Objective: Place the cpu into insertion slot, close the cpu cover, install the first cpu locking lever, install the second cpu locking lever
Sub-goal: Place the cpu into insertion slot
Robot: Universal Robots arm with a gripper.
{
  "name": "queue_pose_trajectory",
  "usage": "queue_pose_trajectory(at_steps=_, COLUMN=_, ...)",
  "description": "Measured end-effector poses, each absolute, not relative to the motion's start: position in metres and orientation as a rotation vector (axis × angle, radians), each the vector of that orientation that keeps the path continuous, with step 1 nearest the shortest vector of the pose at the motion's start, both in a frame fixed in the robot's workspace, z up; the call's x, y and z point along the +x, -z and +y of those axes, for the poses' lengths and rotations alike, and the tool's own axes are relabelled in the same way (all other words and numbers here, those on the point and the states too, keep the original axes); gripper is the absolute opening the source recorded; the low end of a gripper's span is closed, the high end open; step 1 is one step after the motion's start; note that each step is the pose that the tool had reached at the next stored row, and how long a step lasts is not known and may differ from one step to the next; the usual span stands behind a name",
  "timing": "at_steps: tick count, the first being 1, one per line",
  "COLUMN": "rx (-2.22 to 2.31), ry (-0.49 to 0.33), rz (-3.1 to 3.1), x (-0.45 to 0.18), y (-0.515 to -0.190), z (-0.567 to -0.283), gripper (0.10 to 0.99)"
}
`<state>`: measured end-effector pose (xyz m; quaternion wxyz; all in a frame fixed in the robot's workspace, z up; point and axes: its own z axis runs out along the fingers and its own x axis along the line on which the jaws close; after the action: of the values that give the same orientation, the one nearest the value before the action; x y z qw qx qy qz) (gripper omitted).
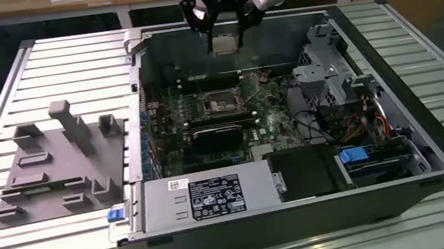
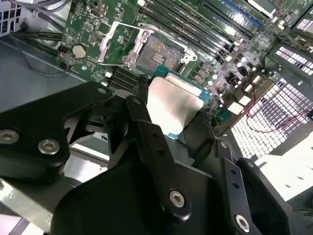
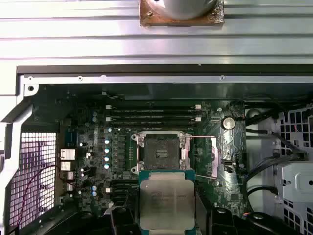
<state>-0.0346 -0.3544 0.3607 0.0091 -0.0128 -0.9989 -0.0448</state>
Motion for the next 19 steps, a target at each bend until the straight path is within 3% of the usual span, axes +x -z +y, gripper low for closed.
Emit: queue_pose_trajectory(at_steps=19, rx=-0.04, ry=0.14, rz=-3.12, x=-0.0346, y=-0.3539, z=-0.3544, gripper=0.537)
